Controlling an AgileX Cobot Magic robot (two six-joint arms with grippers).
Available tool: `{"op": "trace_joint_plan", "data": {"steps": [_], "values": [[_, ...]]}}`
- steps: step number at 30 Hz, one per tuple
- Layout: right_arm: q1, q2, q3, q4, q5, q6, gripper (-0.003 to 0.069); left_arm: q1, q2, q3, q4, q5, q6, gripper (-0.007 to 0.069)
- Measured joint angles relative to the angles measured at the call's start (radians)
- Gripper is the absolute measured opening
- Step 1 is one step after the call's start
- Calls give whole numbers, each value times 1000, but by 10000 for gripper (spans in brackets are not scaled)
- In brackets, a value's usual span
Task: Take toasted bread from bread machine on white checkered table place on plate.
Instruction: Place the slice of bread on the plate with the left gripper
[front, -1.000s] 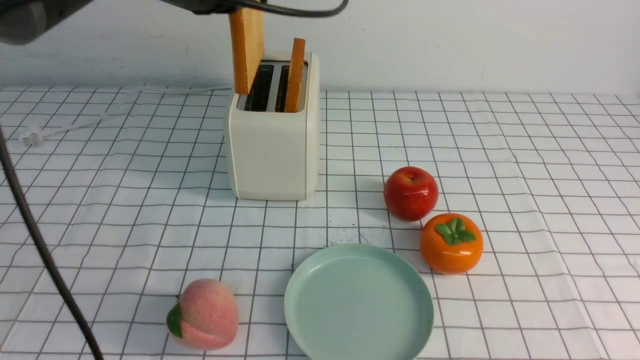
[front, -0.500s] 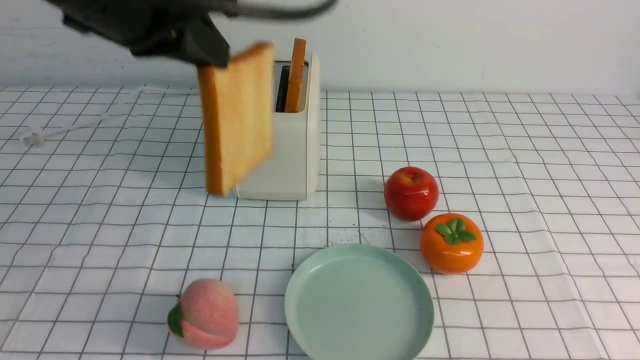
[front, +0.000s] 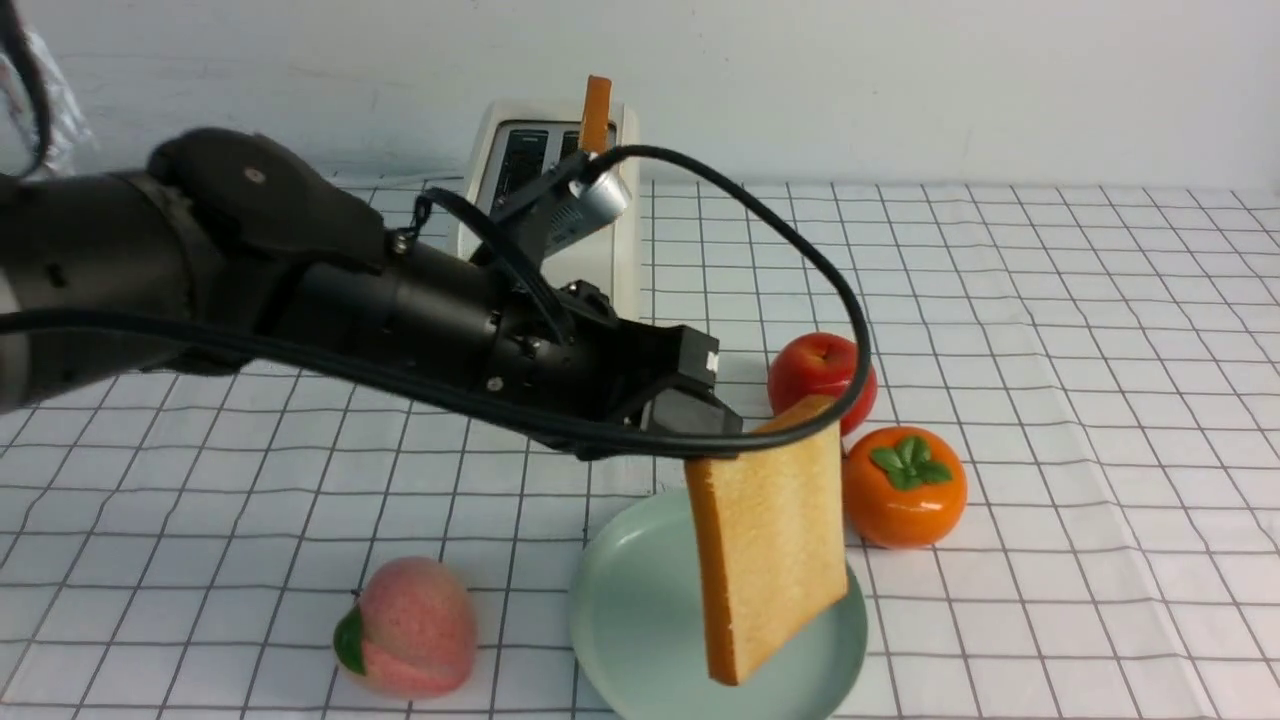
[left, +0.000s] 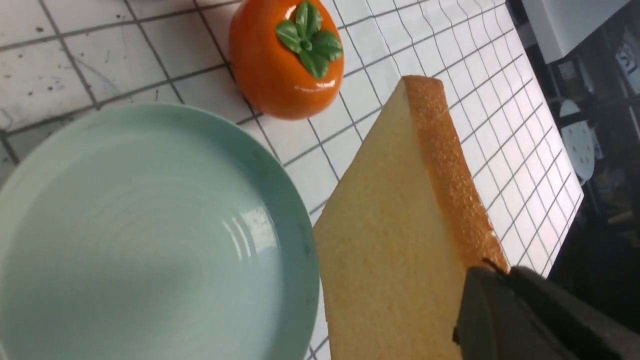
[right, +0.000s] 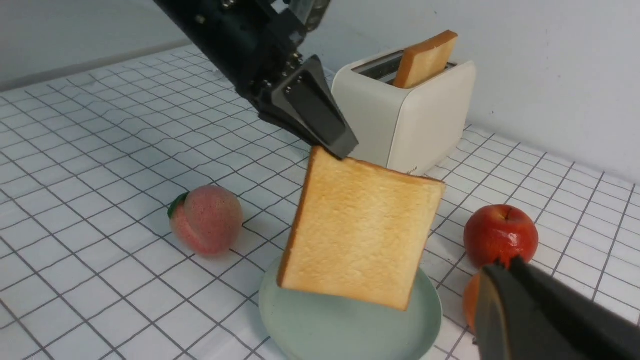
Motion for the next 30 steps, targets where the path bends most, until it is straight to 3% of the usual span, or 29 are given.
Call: {"op": "trace_joint_plan", "data": {"steps": [12, 17, 20, 24, 27, 30], "values": [[0, 0, 0, -7, 18, 0, 0, 1, 140, 0, -46, -95, 40, -11], [0, 0, 0, -7, 18, 0, 1, 1, 140, 0, 7, -94, 40, 8], [0, 0, 0, -7, 18, 0, 2, 1, 140, 0, 84, -69, 32, 98], [0, 0, 0, -6, 16, 0, 3, 1, 141, 0, 150, -70, 22, 304], [0, 0, 0, -4, 5, 0, 3, 1, 141, -14, 173, -90, 22, 501], [0, 0, 0, -4, -6, 0, 3, 1, 123, -34, 220, -128, 22, 596]]}}
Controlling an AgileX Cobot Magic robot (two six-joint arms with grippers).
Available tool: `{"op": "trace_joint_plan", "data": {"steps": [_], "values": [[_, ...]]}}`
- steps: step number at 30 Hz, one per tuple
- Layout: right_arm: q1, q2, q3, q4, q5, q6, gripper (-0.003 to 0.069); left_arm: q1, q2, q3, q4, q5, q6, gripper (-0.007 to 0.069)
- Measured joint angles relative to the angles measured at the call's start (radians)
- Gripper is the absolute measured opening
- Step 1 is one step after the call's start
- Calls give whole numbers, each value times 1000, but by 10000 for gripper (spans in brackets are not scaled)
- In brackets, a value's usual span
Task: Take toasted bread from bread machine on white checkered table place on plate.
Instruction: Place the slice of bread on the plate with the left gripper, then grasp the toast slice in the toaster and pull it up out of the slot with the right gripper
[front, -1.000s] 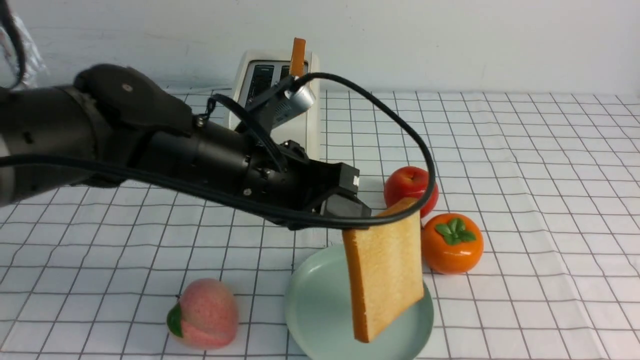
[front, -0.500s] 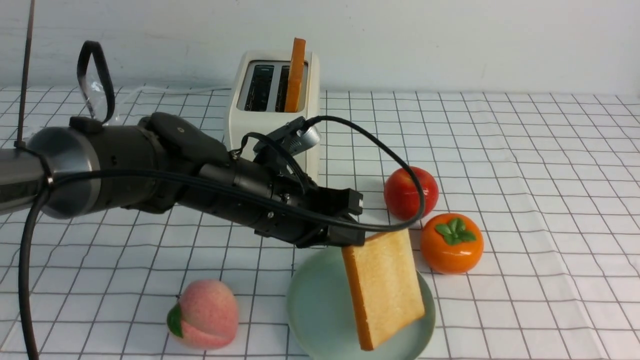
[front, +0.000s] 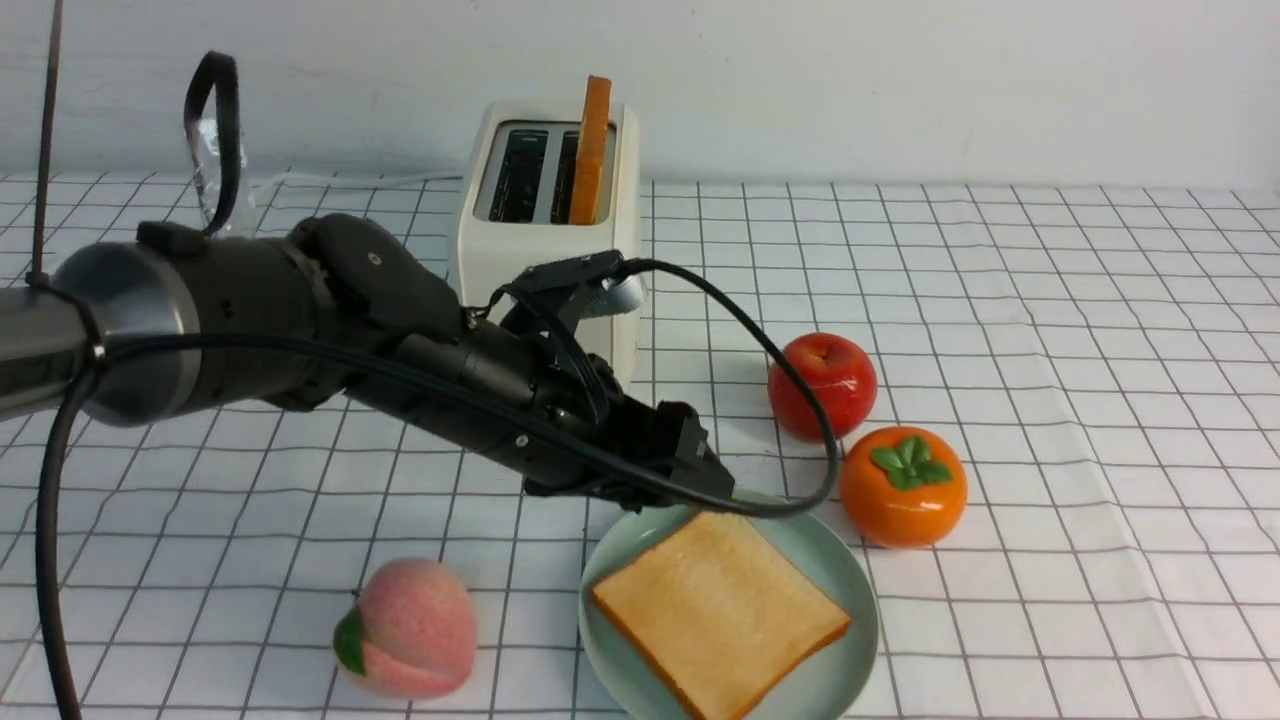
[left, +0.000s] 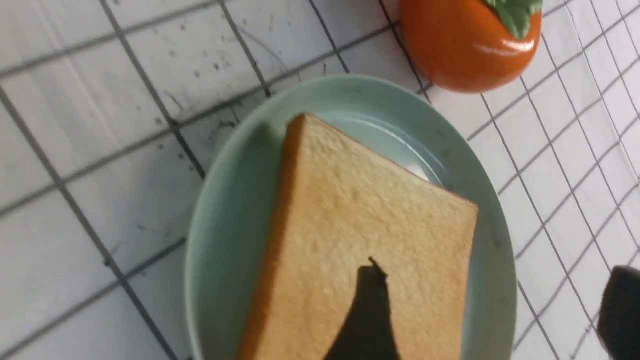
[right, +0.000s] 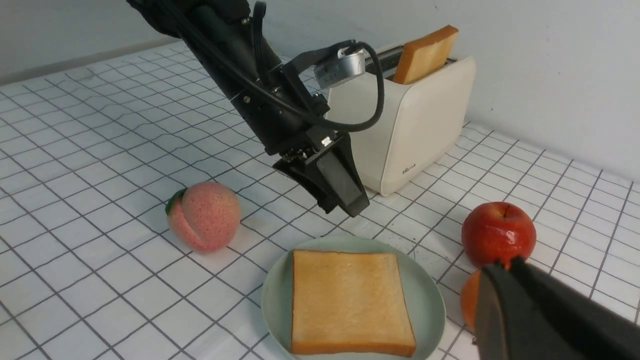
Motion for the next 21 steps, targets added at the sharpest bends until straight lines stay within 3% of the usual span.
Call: {"op": "trace_joint_plan", "data": {"steps": [4, 6, 9, 10, 13, 21], "values": [[0, 1, 0, 2, -20, 0, 3, 0, -87, -9, 93, -47, -4, 619], [0, 15, -7, 17, -41, 6, 3, 0, -190, -12, 163, -41, -61, 538], [0, 69, -36, 23, -42, 41, 3, 0, -307, -16, 261, -5, -166, 372], [0, 125, -65, 25, -22, 70, 3, 0, -356, -17, 320, 26, -222, 243], [0, 309, -166, 18, 70, 140, 3, 0, -469, -17, 501, 144, -385, 5], [3, 707, -453, -47, 220, 321, 4, 0, -723, 44, 883, 240, -727, -13]]}}
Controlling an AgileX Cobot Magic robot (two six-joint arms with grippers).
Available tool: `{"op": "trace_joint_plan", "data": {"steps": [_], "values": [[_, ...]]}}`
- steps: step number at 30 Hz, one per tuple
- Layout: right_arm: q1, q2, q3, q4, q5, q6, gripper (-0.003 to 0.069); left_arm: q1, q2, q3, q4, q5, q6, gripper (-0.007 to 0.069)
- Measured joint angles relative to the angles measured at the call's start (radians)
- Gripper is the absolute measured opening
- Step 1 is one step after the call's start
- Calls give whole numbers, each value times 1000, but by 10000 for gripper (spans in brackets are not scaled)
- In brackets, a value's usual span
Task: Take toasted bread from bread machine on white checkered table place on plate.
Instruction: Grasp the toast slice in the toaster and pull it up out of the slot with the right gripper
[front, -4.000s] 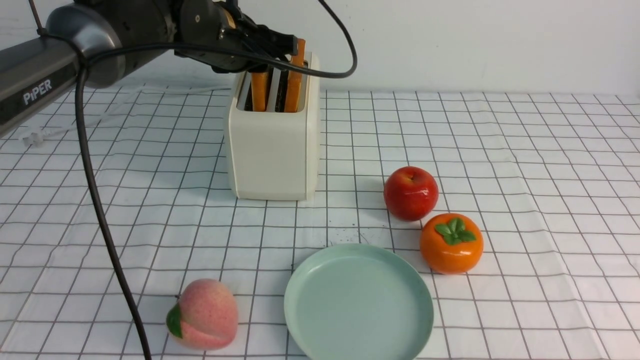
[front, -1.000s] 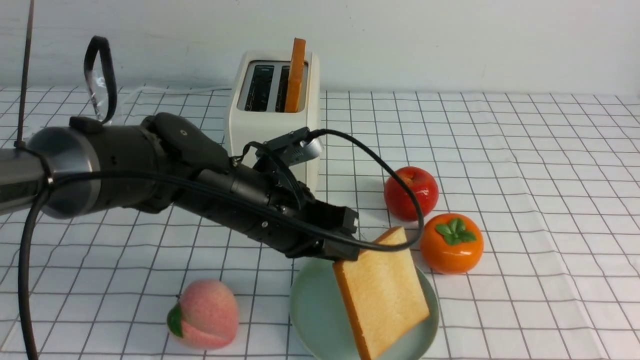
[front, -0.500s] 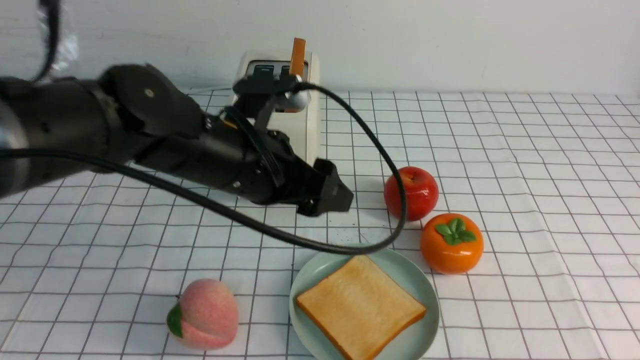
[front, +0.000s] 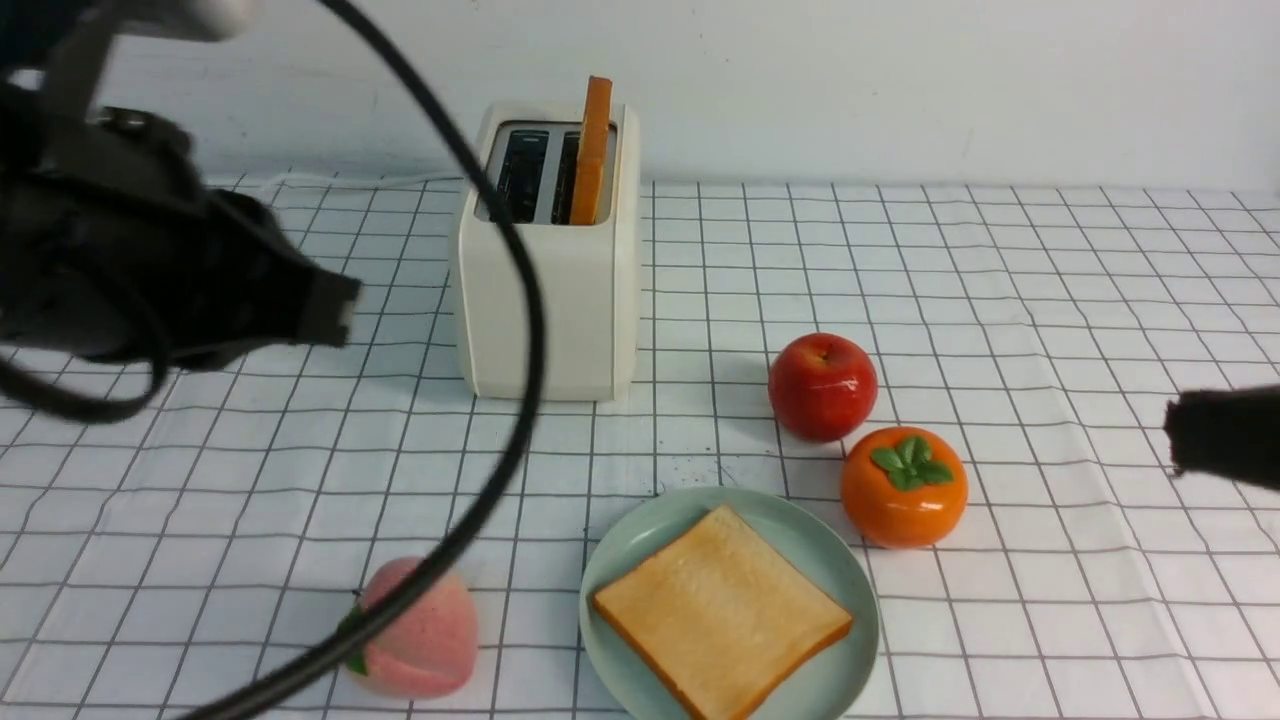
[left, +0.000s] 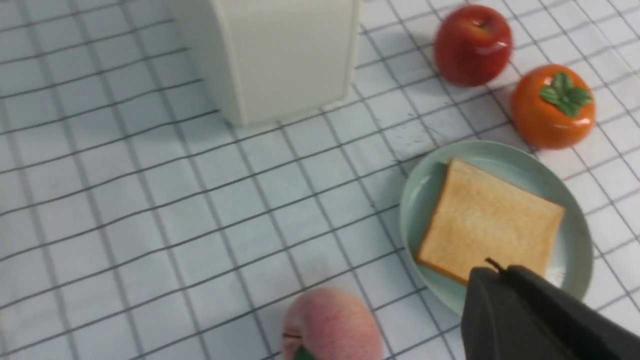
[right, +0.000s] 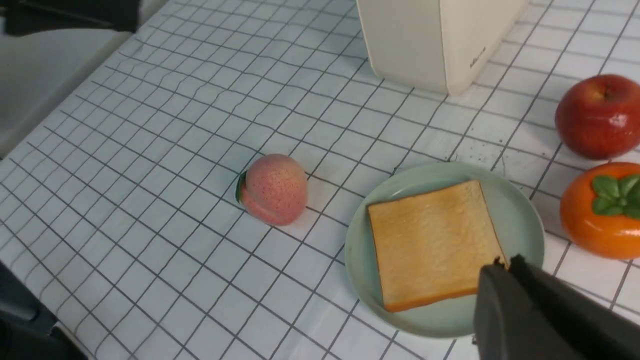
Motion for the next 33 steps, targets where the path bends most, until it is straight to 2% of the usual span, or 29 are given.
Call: {"op": "trace_joint_plan", "data": {"steps": [2, 4, 5, 8, 9, 12, 16, 18, 21, 22, 24, 25, 26, 28, 33], "values": [[29, 99, -74, -29, 9, 43, 4, 0, -83, 46, 59, 0, -69, -13], [100, 188, -146, -77, -8, 84, 4, 0, -177, 106, 95, -3, -114, -13], [126, 221, -177, -100, -20, 98, 4, 0, -202, 122, 100, -5, -119, -13], [290, 351, -322, -230, -83, 204, 4, 0, -321, 205, 106, -18, -132, -13], [301, 359, -333, -251, -90, 221, 4, 0, -328, 210, 106, -19, -132, -13], [482, 527, -534, -470, -143, 384, 10, 0, -435, 281, 105, -39, -135, -13], [589, 720, -745, -665, -166, 586, 42, 0, -508, 330, 105, -43, -135, -13], [614, 819, -851, -740, -169, 685, 85, 0, -536, 346, 105, -44, -135, -13], [628, 1006, -1044, -827, -179, 803, 206, 0, -562, 356, 100, -52, -135, -13], [628, 1027, -1066, -830, -182, 808, 216, 0, -562, 356, 99, -55, -135, -13], [628, 1110, -1142, -844, -187, 846, 287, 0, -566, 357, 95, -63, -134, -13], [628, 1187, -1225, -858, -192, 867, 356, 0, -566, 357, 92, -67, -134, -13], [628, 1197, -1244, -861, -194, 868, 364, 0, -566, 357, 92, -68, -134, -13], [628, 1301, -1354, -885, -218, 879, 446, 0, -566, 357, 86, -74, -134, -13], [616, 1417, -1465, -915, -278, 916, 480, 0, -566, 357, 58, -74, -109, -13]]}}
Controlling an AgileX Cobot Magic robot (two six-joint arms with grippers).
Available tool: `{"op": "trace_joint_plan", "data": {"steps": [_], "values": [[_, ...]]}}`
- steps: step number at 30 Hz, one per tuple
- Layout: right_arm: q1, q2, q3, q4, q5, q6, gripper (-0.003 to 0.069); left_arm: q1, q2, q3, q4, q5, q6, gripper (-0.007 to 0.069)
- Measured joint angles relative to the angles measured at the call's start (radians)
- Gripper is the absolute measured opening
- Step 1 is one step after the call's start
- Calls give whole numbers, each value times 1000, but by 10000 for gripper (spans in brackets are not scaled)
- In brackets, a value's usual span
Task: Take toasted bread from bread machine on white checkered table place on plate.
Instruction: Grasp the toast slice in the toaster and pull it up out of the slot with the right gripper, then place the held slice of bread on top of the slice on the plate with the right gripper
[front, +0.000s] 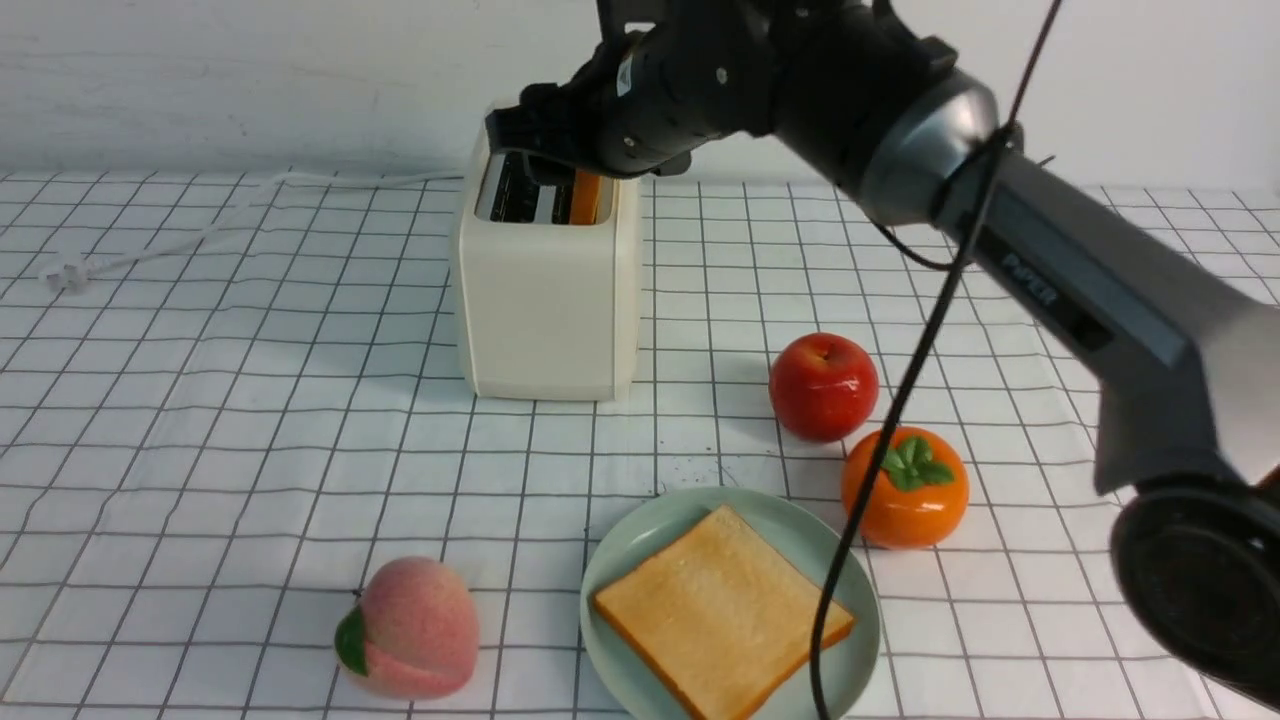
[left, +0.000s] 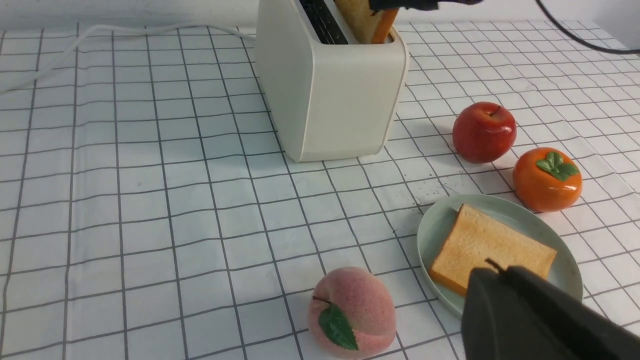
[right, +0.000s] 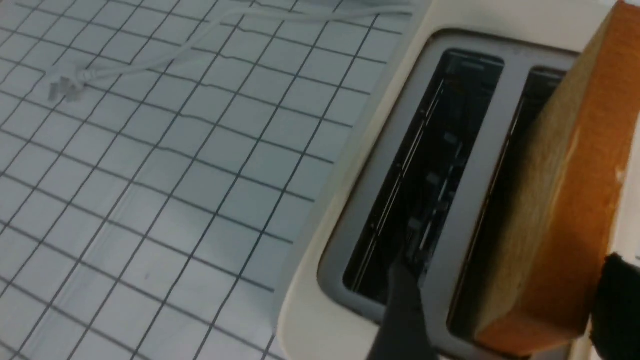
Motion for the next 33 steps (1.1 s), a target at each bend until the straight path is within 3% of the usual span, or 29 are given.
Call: {"op": "trace_joint_plan", "data": {"steps": [4, 7, 12, 15, 23, 27, 31, 33], "values": [[-17, 39, -13, -6, -42, 35, 447, 0, 0, 0, -30, 0, 34, -13], [-26, 63, -15, -15, -52, 43, 373, 0, 0, 0, -46, 0, 48, -13], [-27, 67, -16, -17, -82, 44, 184, 0, 0, 0, -46, 0, 51, -13], [-29, 66, -16, -18, -91, 44, 120, 0, 0, 0, -52, 0, 51, -13], [-26, -46, -14, -37, -31, 2, 116, 0, 0, 0, -52, -4, 51, -13], [-11, -214, -18, 24, 108, -141, 116, 0, 0, 0, -52, -12, 51, -13], [-5, -391, -26, 136, 408, -308, 116, 0, 0, 0, -52, -9, 51, -13], [-5, -449, -13, 146, 479, -336, 116, 0, 0, 0, -52, 2, 51, -13]]}}
